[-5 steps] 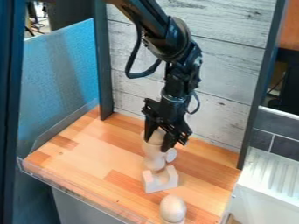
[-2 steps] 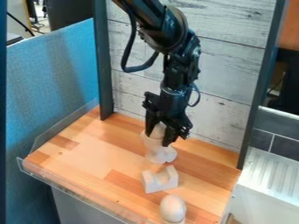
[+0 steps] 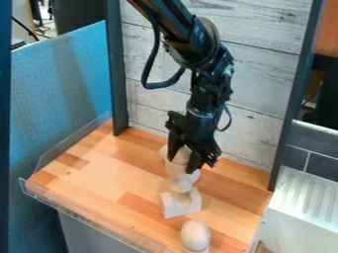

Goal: Put the cup and ball on top of the arch

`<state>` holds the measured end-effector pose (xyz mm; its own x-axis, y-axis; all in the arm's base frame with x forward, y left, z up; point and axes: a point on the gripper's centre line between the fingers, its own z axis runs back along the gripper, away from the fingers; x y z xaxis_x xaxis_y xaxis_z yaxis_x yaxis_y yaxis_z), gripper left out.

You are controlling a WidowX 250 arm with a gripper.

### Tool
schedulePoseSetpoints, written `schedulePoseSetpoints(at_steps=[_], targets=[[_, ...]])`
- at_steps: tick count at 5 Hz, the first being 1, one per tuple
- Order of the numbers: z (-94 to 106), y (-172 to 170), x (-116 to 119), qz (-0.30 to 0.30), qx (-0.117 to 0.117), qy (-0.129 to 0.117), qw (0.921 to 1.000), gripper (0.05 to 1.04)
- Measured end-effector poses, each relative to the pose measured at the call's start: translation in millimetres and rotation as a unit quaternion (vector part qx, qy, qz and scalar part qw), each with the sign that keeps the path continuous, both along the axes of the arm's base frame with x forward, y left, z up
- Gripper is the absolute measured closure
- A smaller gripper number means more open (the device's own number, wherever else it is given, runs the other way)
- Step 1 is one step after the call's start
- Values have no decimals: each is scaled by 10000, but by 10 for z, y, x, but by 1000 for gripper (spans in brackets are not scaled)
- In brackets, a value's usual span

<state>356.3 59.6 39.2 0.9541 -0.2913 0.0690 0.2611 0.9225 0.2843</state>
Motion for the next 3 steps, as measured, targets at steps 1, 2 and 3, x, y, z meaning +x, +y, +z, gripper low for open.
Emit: schedulePoseSetpoints(at_steps=[1, 2, 3], targets=[[-68, -29, -57, -63, 40, 51, 10000, 459], [-69, -58, -46, -124, 52, 28, 9999, 459], [-77, -96, -57, -178, -14, 80, 9998, 459]])
